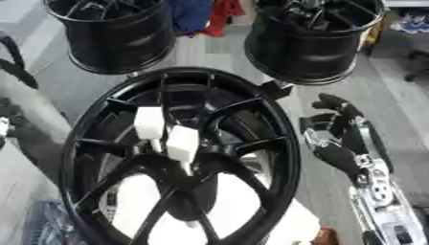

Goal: Pull the pin out of the wheel hub.

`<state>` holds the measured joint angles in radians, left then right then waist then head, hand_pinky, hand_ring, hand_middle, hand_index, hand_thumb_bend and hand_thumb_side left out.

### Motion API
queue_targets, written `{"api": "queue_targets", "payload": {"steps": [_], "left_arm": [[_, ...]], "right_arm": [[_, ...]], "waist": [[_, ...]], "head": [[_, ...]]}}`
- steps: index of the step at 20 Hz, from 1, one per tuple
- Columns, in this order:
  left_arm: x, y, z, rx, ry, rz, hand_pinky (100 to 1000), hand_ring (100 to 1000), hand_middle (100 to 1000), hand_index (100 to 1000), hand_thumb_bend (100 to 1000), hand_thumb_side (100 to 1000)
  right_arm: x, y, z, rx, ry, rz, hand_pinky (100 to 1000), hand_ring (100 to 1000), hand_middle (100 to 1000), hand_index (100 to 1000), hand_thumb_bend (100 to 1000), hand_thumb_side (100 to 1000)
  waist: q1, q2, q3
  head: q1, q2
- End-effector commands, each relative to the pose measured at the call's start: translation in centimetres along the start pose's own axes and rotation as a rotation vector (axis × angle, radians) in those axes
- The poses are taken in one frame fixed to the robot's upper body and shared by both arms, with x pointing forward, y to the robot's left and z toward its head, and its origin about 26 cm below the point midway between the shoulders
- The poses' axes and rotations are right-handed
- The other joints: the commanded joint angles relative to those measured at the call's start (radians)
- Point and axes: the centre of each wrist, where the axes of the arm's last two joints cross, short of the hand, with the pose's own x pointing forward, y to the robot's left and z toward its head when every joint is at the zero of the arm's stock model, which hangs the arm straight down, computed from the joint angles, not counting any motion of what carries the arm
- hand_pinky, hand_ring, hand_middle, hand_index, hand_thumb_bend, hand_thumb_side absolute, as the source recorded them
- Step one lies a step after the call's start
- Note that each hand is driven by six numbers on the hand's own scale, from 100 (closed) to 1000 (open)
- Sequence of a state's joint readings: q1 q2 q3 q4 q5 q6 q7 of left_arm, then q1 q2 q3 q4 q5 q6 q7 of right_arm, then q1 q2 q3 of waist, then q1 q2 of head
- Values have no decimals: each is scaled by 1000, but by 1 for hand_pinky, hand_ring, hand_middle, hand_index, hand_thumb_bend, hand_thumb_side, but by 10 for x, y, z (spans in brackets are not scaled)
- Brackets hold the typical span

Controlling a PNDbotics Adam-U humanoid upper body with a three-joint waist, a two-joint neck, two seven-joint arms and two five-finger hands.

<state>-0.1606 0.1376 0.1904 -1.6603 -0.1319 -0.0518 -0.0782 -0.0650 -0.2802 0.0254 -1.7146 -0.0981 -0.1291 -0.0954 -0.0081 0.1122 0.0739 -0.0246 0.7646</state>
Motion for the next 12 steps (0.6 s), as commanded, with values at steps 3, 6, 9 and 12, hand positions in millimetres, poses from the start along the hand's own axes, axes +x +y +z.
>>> {"api": "queue_targets", "payload": {"steps": [3, 6, 9, 12], "left_arm": [[5, 0, -3, -7, -21, -6, 526, 634, 673, 797, 150, 553], [5, 0, -3, -8, -22, -7, 526, 634, 673, 797, 149, 553], [5, 0, -3, -8, -20, -7, 526, 634, 672, 797, 149, 553], [5, 0, -3, -8, -19, -7, 526, 634, 672, 797, 148, 553]], "right_arm": [[3, 0, -4, 3, -14, 5, 608, 623, 695, 813, 313, 119], [3, -1, -4, -6, -13, 7, 608, 621, 692, 812, 313, 120], [3, -1, -4, -11, -11, 10, 607, 620, 691, 808, 313, 123], [3, -1, -4, -13, -10, 12, 607, 620, 690, 808, 314, 125]], "waist": [[1, -11, -1], [2, -12, -4], [2, -12, -2], [2, -11, -5]], "head": [[19, 5], [22, 5], [23, 5], [24, 5]]}}
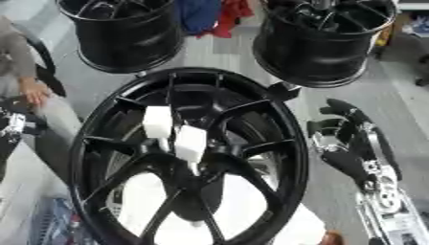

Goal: Pull the pin out of the wheel hub.

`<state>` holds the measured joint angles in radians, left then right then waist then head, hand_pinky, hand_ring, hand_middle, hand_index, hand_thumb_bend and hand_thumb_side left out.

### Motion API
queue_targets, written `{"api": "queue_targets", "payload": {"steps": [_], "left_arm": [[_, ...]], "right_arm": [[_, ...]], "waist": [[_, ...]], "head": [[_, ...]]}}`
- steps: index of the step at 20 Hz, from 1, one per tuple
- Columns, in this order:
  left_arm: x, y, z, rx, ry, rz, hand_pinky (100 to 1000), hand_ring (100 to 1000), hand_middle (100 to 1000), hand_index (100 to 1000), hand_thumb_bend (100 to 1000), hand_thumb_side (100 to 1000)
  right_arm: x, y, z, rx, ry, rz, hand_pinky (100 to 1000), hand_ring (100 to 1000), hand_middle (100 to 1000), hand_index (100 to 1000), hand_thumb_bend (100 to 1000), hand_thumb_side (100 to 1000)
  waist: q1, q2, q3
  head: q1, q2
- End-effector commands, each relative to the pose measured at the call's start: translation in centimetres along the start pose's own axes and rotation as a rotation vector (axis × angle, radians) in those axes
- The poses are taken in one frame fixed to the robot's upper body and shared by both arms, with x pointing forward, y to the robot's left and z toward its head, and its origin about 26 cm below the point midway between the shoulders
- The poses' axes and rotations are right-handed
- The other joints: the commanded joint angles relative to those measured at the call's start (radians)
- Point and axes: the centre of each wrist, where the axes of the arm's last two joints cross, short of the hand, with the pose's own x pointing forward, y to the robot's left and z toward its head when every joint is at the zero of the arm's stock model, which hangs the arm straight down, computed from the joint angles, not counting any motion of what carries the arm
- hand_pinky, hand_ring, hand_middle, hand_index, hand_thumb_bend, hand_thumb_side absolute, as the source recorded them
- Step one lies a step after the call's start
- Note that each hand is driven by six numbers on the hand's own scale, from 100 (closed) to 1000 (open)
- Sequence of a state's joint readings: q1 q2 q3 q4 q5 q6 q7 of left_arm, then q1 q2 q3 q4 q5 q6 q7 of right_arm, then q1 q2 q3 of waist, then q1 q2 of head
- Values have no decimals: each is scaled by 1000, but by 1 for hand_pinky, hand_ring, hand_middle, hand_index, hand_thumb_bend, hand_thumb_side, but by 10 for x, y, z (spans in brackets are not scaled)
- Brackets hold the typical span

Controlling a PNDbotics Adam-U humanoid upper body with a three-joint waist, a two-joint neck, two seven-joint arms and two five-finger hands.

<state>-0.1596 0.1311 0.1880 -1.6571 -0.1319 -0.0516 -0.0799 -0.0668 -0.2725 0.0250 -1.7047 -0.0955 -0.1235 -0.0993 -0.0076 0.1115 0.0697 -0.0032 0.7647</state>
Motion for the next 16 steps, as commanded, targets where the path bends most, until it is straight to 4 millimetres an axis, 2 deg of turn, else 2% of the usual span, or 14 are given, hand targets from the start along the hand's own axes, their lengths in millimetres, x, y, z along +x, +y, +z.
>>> {"api": "queue_targets", "payload": {"steps": [1, 16], "left_arm": [[6, 2, -3, -7, -25, -13, 526, 635, 673, 797, 148, 553], [5, 1, -3, -13, -23, -14, 526, 639, 674, 795, 147, 552]], "right_arm": [[5, -3, -4, -9, -23, 16, 607, 620, 689, 807, 313, 126], [4, -3, -3, -26, -15, 19, 606, 618, 686, 802, 307, 123]], "waist": [[2, -11, -1], [4, -12, -3]], "head": [[3, 5], [-8, 5]]}}
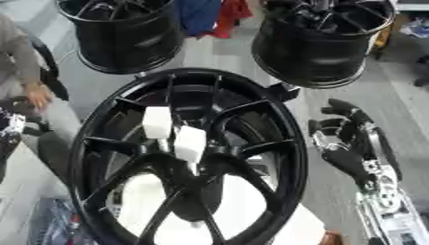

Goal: Pull the pin out of the wheel hub.

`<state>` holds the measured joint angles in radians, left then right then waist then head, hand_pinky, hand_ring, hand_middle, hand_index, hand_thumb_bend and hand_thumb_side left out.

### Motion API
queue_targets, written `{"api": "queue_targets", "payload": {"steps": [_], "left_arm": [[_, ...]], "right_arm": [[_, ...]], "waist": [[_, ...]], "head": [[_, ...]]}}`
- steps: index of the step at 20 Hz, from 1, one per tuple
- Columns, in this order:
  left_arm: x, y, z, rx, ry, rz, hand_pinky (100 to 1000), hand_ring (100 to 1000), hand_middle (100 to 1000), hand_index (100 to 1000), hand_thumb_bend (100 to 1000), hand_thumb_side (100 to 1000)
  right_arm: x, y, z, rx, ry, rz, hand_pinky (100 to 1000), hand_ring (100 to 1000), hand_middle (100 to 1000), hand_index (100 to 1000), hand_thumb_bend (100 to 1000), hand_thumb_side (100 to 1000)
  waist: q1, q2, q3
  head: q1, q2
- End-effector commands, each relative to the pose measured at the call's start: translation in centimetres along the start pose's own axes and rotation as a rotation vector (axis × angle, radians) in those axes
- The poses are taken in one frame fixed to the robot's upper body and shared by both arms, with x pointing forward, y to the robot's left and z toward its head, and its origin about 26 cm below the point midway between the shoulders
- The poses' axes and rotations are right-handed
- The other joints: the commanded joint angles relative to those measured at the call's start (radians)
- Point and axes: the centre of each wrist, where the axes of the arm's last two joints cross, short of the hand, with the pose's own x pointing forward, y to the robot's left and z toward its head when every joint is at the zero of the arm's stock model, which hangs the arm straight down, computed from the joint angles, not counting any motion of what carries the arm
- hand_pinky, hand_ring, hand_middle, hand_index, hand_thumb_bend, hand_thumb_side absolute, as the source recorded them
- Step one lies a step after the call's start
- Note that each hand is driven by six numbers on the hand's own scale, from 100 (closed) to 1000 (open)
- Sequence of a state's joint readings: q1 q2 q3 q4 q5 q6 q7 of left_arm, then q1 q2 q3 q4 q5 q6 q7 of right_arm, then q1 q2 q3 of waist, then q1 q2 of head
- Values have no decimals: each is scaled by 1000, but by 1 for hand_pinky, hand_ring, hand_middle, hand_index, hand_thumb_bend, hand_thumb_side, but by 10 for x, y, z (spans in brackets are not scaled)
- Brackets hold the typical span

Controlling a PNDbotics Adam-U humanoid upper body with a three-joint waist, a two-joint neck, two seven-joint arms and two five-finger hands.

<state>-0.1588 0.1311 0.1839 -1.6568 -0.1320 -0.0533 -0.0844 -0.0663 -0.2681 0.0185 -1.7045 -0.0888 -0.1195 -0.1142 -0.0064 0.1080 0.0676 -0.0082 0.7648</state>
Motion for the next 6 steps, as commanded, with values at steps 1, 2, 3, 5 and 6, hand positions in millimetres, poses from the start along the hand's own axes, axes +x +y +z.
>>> {"api": "queue_targets", "payload": {"steps": [1, 2, 3, 5, 6], "left_arm": [[5, 3, -3, -3, -21, -15, 526, 639, 674, 795, 147, 552], [5, 3, -2, -1, -20, -15, 526, 640, 674, 795, 147, 552], [5, 3, -2, 0, -19, -15, 526, 640, 674, 795, 147, 552], [5, 3, -2, 2, -18, -16, 526, 640, 674, 795, 146, 552], [5, 2, -3, 1, -21, -15, 526, 641, 675, 795, 147, 553]], "right_arm": [[4, -2, -3, -5, -19, 15, 606, 617, 685, 802, 307, 123], [4, -2, -3, -5, -19, 15, 606, 617, 685, 801, 307, 123], [4, -2, -3, -4, -18, 15, 605, 616, 684, 799, 307, 122], [4, -2, -3, -3, -18, 13, 605, 616, 684, 800, 306, 121], [4, -2, -3, -6, -19, 13, 605, 615, 684, 800, 307, 119]], "waist": [[3, -7, 0], [4, -5, 1], [4, -4, 1], [4, -1, -1], [4, 3, -2]], "head": [[-4, 5], [-3, 5], [-3, 5], [-3, 5], [-4, 5]]}}
